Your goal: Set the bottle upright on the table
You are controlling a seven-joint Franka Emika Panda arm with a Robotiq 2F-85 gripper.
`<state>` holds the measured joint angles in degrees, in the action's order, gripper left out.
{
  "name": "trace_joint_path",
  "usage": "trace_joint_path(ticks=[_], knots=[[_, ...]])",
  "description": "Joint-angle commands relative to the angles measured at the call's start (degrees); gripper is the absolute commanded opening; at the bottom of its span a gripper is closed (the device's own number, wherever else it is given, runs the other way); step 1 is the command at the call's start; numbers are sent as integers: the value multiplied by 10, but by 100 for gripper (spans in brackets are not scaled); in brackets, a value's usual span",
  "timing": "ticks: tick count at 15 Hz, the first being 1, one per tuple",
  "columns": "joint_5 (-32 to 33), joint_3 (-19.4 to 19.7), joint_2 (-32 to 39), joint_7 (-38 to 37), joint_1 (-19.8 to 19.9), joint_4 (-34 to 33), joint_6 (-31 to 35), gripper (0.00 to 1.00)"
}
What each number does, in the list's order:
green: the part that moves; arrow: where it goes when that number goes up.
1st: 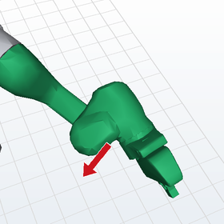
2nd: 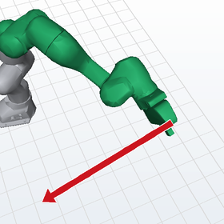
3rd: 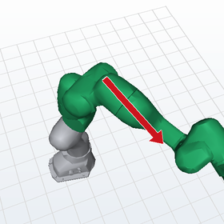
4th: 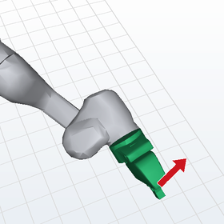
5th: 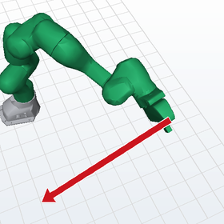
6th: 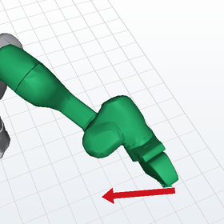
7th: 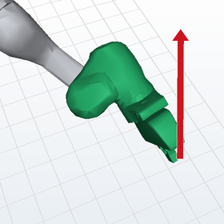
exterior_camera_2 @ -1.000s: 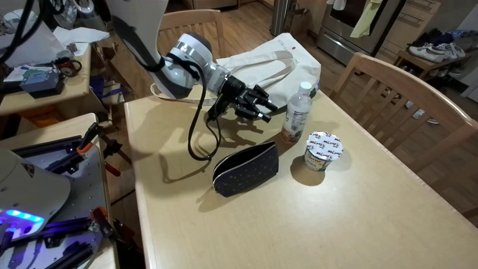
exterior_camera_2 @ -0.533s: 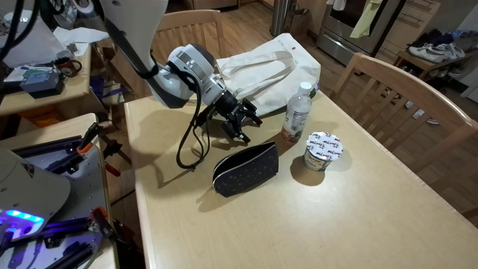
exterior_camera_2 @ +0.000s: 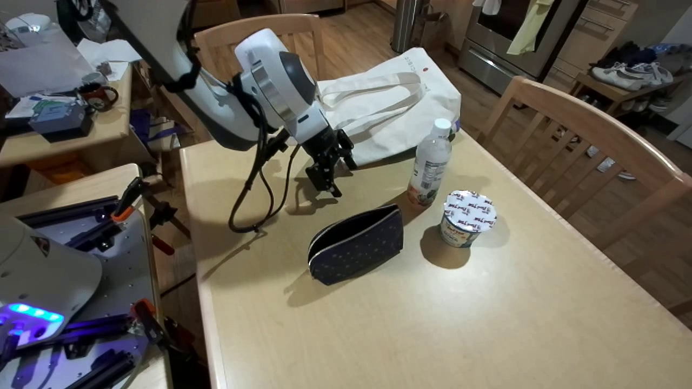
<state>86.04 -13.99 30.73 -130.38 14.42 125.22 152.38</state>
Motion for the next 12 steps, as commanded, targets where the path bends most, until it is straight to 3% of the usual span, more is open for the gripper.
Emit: trace_joint_path(ticks=[1, 8, 11, 12], knots=[[-145, -35, -52, 158, 49, 73, 72, 100], [-446, -211, -72, 455, 211, 134, -17, 100], [-494, -252, -93, 530, 249, 125, -53, 100], [-568, -134, -141, 591, 126, 129, -15, 100]])
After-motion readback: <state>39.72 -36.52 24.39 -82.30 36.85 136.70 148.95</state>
